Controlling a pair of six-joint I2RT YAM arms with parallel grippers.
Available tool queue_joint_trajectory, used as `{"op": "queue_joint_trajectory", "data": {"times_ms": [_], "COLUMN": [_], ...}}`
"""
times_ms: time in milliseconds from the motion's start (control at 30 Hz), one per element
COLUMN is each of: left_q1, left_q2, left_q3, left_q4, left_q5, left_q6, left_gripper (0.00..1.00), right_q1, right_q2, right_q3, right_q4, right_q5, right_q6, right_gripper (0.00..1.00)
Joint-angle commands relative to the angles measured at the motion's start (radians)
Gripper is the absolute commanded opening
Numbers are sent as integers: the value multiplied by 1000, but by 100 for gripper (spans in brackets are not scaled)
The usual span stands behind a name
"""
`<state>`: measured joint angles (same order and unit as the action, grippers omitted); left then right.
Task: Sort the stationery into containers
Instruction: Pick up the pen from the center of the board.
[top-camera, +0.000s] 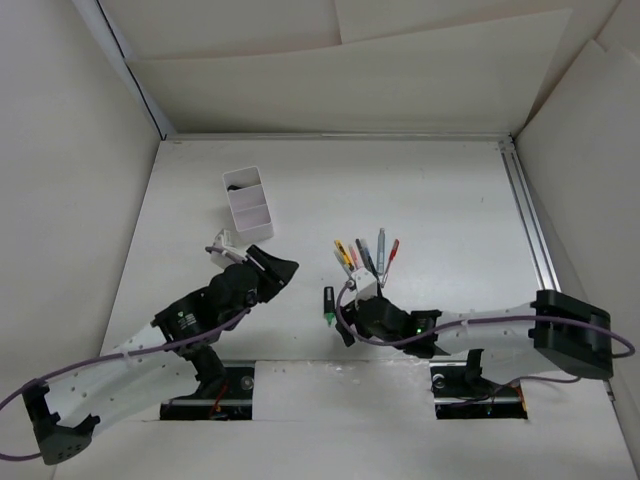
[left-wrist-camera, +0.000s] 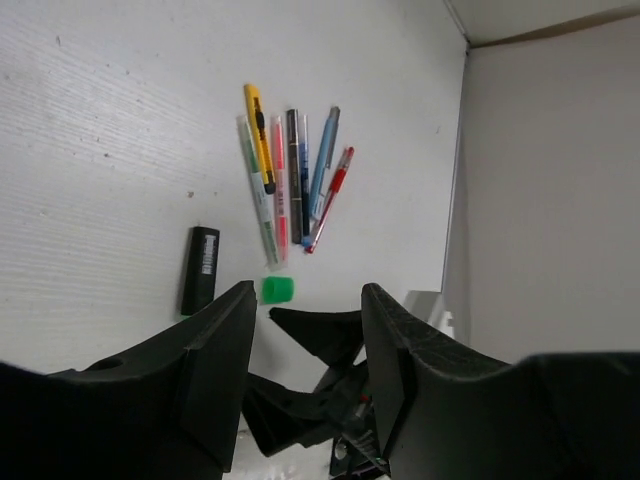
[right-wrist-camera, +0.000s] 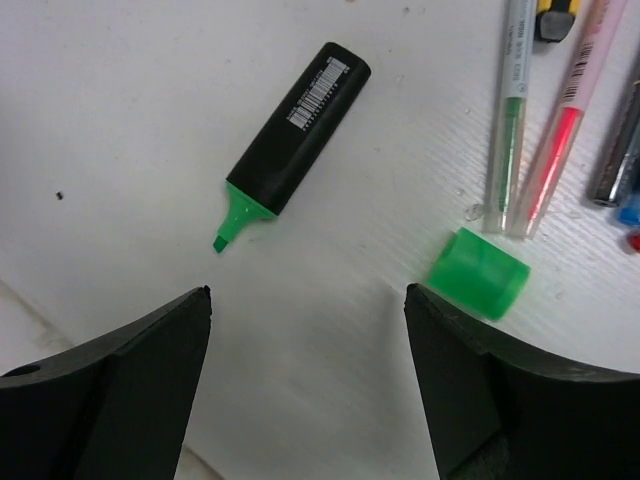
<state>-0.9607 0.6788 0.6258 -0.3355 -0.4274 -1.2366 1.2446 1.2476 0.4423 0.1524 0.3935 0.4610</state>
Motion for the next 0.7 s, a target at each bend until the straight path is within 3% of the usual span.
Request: {"op": "queue_joint_trajectory", "data": {"times_ms": [0, 300, 667], "left_q1": [2, 2, 2], "left_q2": [-38, -31, -87], "left_q3": [-14, -14, -35], "left_q4": [-94, -94, -123], "left_q5": [-56, -33, -36], "left_q6": [2, 37, 28], "left_gripper": [42, 42, 42], "right_q1": [22, 67, 130], "right_q2": [91, 343, 426], "right_q3": [71, 242, 263], "right_q4": [148, 148, 38], "right_q5": [74, 131, 360], "right_q6": [38, 71, 246], "right_gripper": [83, 80, 74]}}
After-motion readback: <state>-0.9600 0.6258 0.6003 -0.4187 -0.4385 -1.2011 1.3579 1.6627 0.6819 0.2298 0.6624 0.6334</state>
